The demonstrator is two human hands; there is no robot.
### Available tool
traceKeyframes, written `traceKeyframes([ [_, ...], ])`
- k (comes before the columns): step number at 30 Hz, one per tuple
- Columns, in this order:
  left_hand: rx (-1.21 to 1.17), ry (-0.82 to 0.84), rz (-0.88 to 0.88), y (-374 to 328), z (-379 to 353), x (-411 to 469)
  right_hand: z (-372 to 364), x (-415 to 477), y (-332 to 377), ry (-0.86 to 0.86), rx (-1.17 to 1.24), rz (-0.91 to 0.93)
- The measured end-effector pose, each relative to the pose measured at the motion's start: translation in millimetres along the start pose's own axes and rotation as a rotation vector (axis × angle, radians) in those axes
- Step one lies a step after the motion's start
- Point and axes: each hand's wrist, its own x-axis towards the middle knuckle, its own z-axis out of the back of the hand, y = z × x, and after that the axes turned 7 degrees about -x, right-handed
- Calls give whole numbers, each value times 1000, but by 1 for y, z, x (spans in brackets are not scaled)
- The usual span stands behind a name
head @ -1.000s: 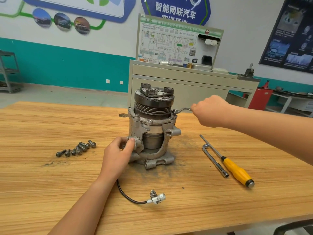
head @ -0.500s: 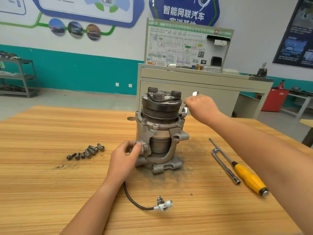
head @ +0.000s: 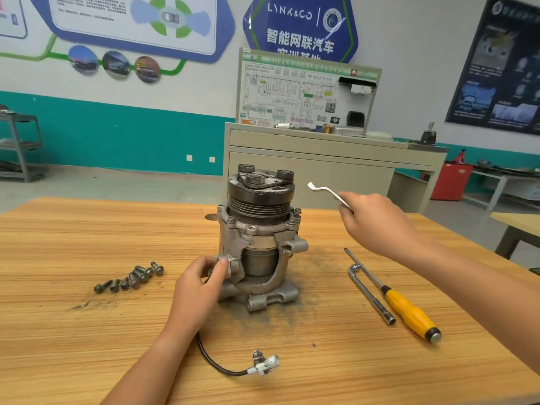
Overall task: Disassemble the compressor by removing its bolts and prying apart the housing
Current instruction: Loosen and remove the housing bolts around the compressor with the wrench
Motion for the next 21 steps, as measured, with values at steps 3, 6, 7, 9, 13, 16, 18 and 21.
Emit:
traceKeyframes([
  [3, 5, -22, -12, 2, -1, 0, -4, 0, 4, 93, -71, -21],
  [6, -26, -85, -8, 4, -1, 1, -8, 5, 7, 155, -117, -18],
  [7, -35, -87, -3, 5, -2, 1, -10, 6, 7, 167, -126, -19],
  [9, -27, -63, 0, 8, -2, 1, -12, 9, 8, 187, -144, -23],
  [13, 4, -52, -13, 11, -4, -1, -12, 15, 11, 241, -174, 11],
  [16, -10, -44, -7, 11, -5, -1, -10, 20, 15, 253, -193, 33],
  [18, -58, -34, 28, 9, -3, 0, -8, 20, 18, 245, -238, 58],
  [21, -93, -28, 46, 7, -1, 1, -1, 20, 24, 243, -352, 88],
])
